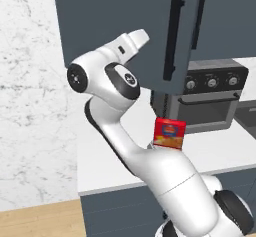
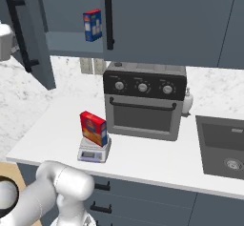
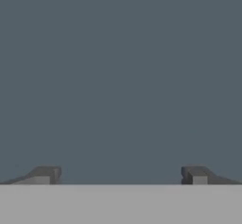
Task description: Pick the boxed food and place it on the digital scale for weighing, and close the cabinet.
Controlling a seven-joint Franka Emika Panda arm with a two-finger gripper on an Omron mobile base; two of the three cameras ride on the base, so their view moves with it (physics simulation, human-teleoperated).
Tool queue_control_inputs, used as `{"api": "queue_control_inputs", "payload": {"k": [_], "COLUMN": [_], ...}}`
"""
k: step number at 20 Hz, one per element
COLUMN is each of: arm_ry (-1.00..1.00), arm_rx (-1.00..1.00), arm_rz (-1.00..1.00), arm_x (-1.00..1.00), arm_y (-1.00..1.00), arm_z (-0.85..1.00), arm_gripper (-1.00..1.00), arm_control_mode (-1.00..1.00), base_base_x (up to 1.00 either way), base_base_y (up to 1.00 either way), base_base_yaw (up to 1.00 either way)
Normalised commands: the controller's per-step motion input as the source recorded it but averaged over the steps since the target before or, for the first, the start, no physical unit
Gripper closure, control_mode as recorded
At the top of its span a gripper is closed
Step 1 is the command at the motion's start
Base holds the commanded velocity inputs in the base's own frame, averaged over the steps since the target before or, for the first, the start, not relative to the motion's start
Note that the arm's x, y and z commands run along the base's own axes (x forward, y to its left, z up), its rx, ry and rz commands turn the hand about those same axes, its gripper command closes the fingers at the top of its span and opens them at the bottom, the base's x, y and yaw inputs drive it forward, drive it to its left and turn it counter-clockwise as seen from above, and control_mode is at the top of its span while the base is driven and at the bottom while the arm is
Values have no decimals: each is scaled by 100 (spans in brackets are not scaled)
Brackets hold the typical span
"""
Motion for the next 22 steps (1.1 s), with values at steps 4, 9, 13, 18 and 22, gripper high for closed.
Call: {"api": "queue_control_inputs", "payload": {"k": [4, 9, 13, 18, 22], "arm_ry": [-1, 1, 4, 0, 0], "arm_rx": [20, 18, 18, 10, 7], "arm_rz": [22, 26, 21, 17, 15], "arm_x": [100, 95, 98, 99, 100], "arm_y": [-97, -84, -63, -41, -33], "arm_z": [-32, -9, -3, -21, -41], "arm_gripper": [-100, -100, -100, -100, -100], "arm_control_mode": [-100, -100, -100, -100, -100], "base_base_x": [0, 0, 0, 0, 0], "base_base_y": [0, 0, 0, 0, 0], "base_base_yaw": [0, 0, 0, 0, 0]}}
